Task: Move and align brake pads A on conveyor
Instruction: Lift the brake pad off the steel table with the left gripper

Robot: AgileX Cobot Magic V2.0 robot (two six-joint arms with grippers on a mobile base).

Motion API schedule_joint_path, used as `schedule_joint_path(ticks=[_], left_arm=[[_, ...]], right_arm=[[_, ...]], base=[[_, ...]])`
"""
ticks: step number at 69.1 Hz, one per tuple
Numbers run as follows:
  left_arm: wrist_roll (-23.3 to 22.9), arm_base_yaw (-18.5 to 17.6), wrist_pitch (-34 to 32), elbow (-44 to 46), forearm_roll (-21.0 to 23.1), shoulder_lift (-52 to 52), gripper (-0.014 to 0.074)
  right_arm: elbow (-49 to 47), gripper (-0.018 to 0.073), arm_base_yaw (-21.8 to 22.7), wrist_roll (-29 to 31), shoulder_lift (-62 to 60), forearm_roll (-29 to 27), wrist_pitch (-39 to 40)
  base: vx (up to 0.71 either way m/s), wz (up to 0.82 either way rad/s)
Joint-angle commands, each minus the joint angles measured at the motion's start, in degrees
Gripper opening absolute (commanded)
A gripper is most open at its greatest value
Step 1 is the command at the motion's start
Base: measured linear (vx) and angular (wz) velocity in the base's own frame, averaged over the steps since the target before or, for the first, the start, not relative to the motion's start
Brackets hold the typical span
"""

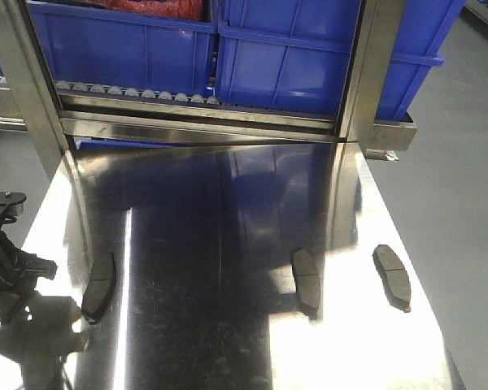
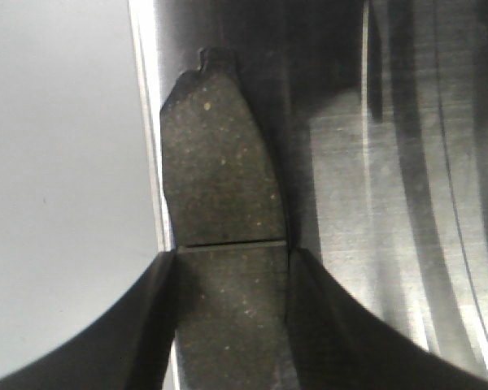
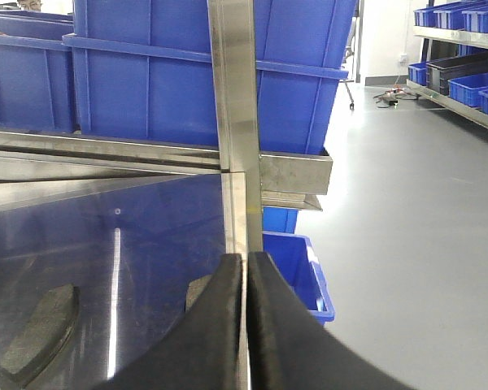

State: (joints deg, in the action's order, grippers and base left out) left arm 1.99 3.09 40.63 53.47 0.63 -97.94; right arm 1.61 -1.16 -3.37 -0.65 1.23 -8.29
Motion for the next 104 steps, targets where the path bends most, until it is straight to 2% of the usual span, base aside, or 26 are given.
schedule_joint_path(ticks=[1,10,23,42,56,65,91,104], left_arm=[[-0.09,-0.29,-0.99,1.44,0.48,2.06,0.0106],[0.01,-0.29,-1.18,1.44,1.25,2.66,0.0085],[3.26,-1.13,-2.32,1.44,2.74,7.02,0.0088],[7.01,-5.46,-4.95,-0.44,2.88,18.44,0.0090],[8.55,-8.98,-10.49,-8.73,2.88,33.46,0.0092],[8.40,-9.90,-12.45,-14.89,2.93,44.82,0.0092],[8.05,-9.95,-15.66,-28.78,4.89,76.51,0.0092],[7.92,-9.95,-16.45,-33.48,5.69,87.68,0.0092]], right_arm=[[0.20,-0.0009,-0.14,0.25,-0.85,0.13,4.29],[0.20,-0.0009,-0.14,0.25,-0.85,0.13,4.29],[0.20,-0.0009,-0.14,0.25,-0.85,0.13,4.29],[0.20,-0.0009,-0.14,0.25,-0.85,0.13,4.29],[0.20,-0.0009,-0.14,0.25,-0.85,0.13,4.29],[0.20,-0.0009,-0.14,0.25,-0.85,0.13,4.29],[0.20,-0.0009,-0.14,0.25,-0.85,0.13,4.29],[0.20,-0.0009,-0.14,0.25,-0.85,0.13,4.29]], base=[[0.00,0.00],[0.00,0.00],[0.00,0.00],[0.00,0.00],[0.00,0.00],[0.00,0.00],[0.00,0.00],[0.00,0.00]])
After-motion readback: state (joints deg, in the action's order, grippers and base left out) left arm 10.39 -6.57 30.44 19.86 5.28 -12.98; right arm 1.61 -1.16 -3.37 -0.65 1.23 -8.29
